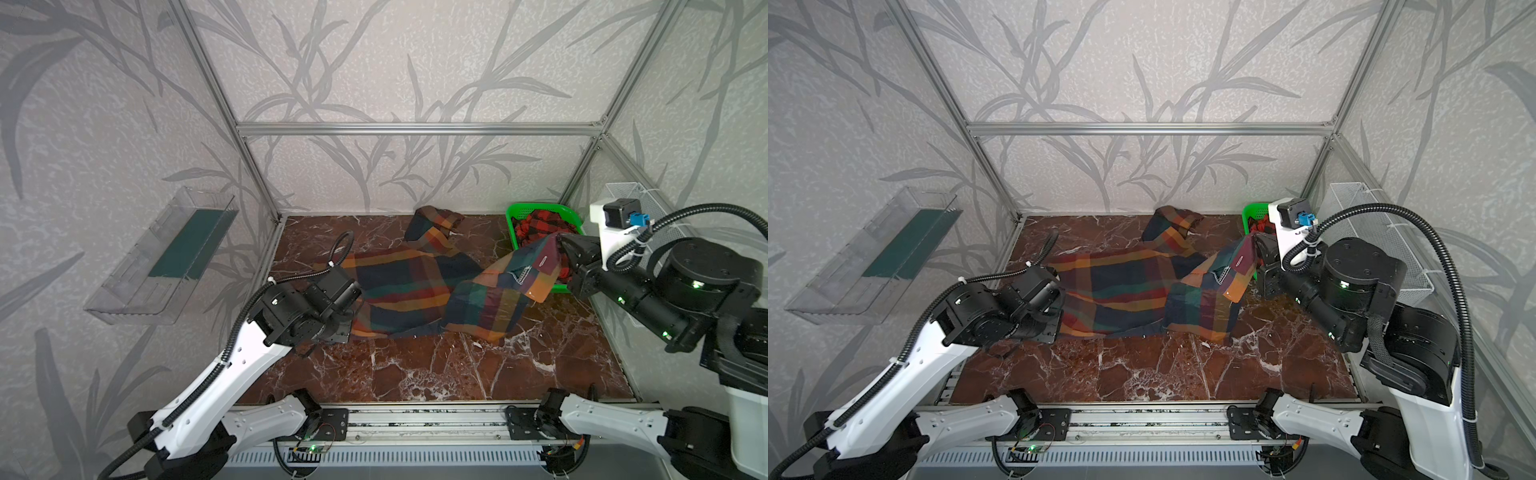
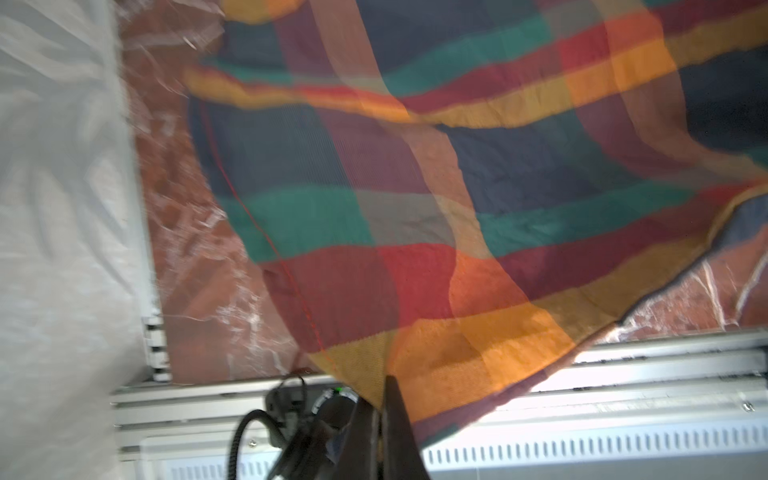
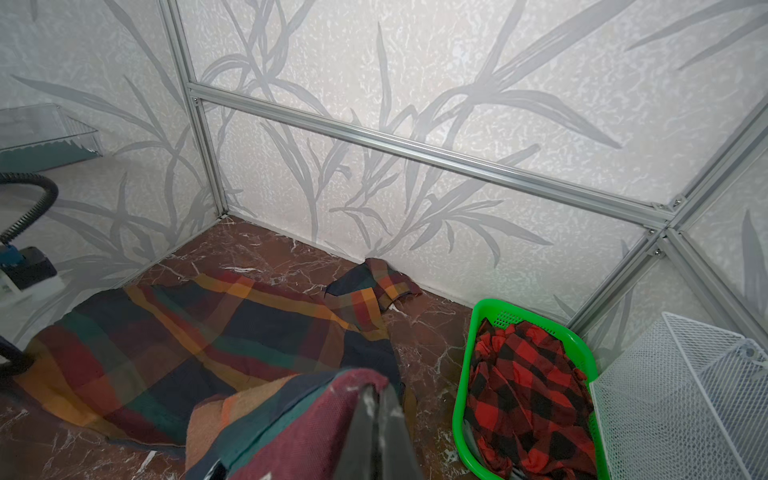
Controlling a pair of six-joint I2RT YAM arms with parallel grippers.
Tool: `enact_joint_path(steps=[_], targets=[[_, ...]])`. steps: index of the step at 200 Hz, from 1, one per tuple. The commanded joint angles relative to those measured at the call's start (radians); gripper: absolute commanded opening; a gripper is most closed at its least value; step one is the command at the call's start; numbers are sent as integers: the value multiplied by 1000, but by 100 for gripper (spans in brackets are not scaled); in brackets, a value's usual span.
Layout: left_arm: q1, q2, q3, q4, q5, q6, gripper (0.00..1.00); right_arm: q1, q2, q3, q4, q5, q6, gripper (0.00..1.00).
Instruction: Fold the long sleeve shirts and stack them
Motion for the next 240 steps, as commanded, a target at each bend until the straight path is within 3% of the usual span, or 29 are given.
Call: enact_joint_path(steps=[1,49,73,116,171,195,240], targets=[[-6,-43,-158,27,160,-69,0,-2,-14,-11,15,23,-10,0],[-41,-244,-423,80,259,-267,0,-3,-10,-22,17,34,-8,0],[-129,-296,-550,152,305,-392,0,-8,0,-35,28,32,4,0],[-260,-257,-652,265,297,-505,0,-53,33,-33,42,-8,17,0],[-265,-215,-727,384,286,-540,0,-115,92,-65,107,5,18,0],[-205,-211,-751,434,316,-523,0,-151,149,-46,118,-2,20,0],[90,-176,-677,407,408,-315,0,-269,247,-9,176,-104,80,0]])
